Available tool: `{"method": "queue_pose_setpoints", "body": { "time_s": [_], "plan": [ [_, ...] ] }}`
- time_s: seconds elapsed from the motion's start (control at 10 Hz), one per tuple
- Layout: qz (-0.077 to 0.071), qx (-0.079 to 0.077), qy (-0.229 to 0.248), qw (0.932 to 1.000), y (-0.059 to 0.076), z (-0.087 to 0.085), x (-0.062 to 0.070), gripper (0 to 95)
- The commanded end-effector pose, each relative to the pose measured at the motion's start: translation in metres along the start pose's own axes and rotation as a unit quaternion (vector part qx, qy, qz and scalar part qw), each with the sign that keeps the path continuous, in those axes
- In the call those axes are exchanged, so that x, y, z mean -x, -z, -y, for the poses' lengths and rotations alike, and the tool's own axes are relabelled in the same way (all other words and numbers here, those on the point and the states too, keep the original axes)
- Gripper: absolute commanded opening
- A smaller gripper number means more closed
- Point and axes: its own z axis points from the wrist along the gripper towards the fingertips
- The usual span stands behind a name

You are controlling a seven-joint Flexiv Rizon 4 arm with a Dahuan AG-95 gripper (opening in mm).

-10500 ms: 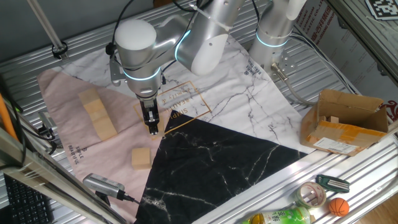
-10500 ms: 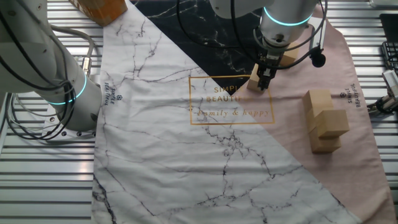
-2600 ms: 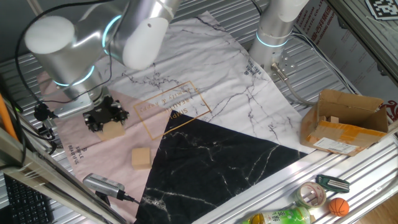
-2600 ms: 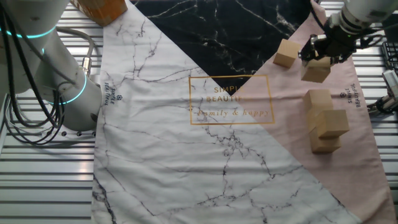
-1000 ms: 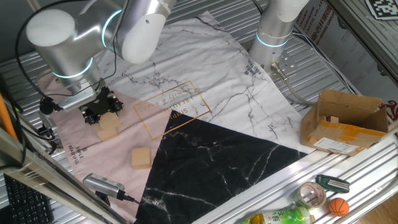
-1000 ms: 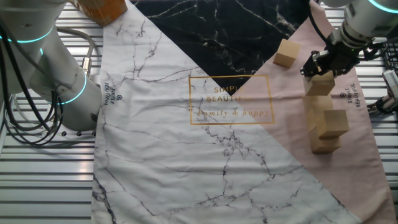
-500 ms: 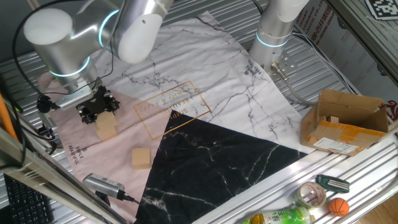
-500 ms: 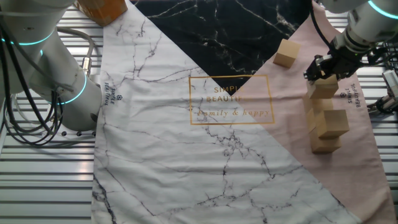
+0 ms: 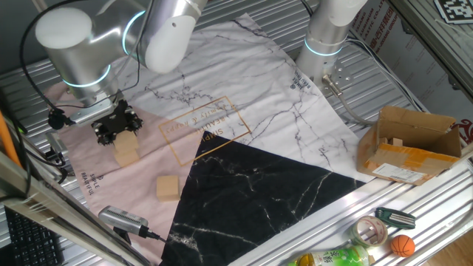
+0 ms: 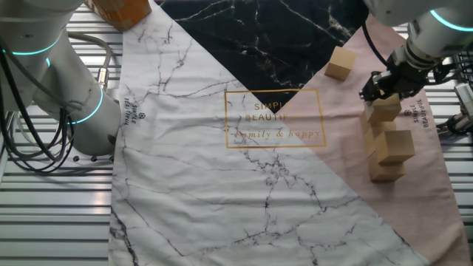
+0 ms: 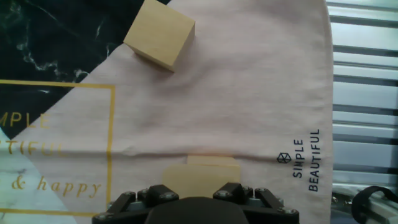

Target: Stack the blocks into a pyramid shape

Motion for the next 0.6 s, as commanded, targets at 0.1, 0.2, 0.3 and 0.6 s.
{"method": "queue_pose_setpoints", "body": {
  "time_s": [0.1,0.2,0.3,0.6],
  "plan": [
    [0.002,0.000,-0.002,1.0000,-0.0015,0.0012,-0.0005,0.0],
    [0.002,0.000,-0.005,1.0000,-0.0013,0.0017,-0.0004,0.0],
    [0.001,0.001,-0.007,1.0000,-0.0007,0.0022,-0.0007,0.0],
    [0.004,-0.002,-0.007,1.0000,-0.0022,0.0015,-0.0052,0.0]
  ]
}}
